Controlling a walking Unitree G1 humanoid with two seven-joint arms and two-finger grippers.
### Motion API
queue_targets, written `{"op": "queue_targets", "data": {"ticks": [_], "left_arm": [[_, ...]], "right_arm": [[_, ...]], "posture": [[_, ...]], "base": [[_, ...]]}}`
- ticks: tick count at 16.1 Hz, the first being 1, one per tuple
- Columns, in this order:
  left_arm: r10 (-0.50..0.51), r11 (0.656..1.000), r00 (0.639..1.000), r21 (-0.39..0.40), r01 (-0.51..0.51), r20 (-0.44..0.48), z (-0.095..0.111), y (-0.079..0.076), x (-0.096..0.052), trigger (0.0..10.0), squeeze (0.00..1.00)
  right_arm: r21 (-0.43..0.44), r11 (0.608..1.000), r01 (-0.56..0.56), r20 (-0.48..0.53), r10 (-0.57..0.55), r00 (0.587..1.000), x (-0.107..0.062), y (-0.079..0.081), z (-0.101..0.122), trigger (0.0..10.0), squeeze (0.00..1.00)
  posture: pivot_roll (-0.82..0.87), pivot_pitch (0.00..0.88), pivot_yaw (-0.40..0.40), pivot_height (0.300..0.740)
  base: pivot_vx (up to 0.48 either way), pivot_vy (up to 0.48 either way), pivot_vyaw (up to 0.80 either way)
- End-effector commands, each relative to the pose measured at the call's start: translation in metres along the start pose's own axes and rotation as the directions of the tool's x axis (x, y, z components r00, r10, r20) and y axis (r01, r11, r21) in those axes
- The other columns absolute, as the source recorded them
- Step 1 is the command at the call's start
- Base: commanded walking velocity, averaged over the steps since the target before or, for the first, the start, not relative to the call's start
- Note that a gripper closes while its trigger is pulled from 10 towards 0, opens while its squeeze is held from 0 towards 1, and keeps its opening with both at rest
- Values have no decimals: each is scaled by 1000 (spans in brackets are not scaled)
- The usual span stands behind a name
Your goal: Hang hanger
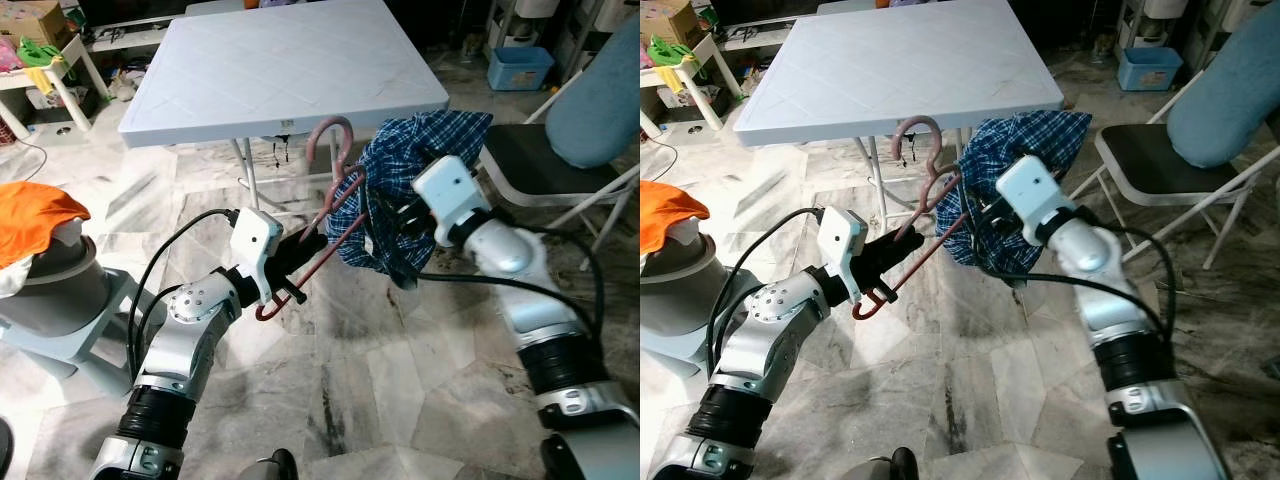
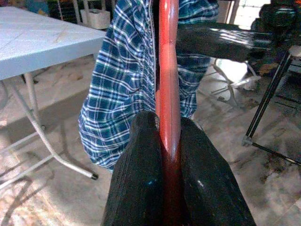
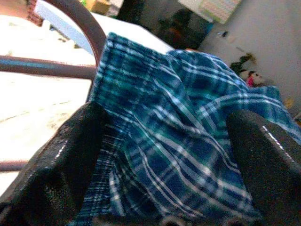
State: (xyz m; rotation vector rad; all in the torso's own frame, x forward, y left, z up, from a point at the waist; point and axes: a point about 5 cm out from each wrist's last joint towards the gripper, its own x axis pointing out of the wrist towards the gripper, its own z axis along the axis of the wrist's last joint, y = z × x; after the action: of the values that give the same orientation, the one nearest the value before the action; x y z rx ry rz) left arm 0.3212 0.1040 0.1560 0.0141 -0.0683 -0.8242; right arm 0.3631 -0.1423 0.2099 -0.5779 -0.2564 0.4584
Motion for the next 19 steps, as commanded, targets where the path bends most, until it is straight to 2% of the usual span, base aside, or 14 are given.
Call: {"op": "queue_targets", "data": {"ticks": [1,3,5,11,19], "left_arm": [[-26,1000,999,15,26,31,8,-3,-1,0,0],[-41,999,998,8,41,36,8,-7,-1,0,0],[-45,999,998,8,44,37,7,-8,-1,0,0],[-47,999,999,17,47,24,5,-7,-4,0,0],[-45,999,999,29,44,7,4,-5,-10,0,0]], "right_arm": [[-21,1000,13,8,-13,1000,4,3,2,0,0],[-17,1000,14,-14,-15,1000,6,6,-2,0,0],[-30,999,32,-39,-33,999,6,1,-7,0,0],[-34,995,92,-84,-94,992,0,-22,-17,0,0],[6,1000,26,-86,-25,996,-12,-36,-24,0,0]], "posture": [[-82,119,88,740],[-80,120,83,740],[-83,121,80,740],[-85,123,79,740],[-81,125,84,740]], "base": [[0,0,0],[0,0,0],[0,0,0],[0,0,0],[0,0,0]]}}
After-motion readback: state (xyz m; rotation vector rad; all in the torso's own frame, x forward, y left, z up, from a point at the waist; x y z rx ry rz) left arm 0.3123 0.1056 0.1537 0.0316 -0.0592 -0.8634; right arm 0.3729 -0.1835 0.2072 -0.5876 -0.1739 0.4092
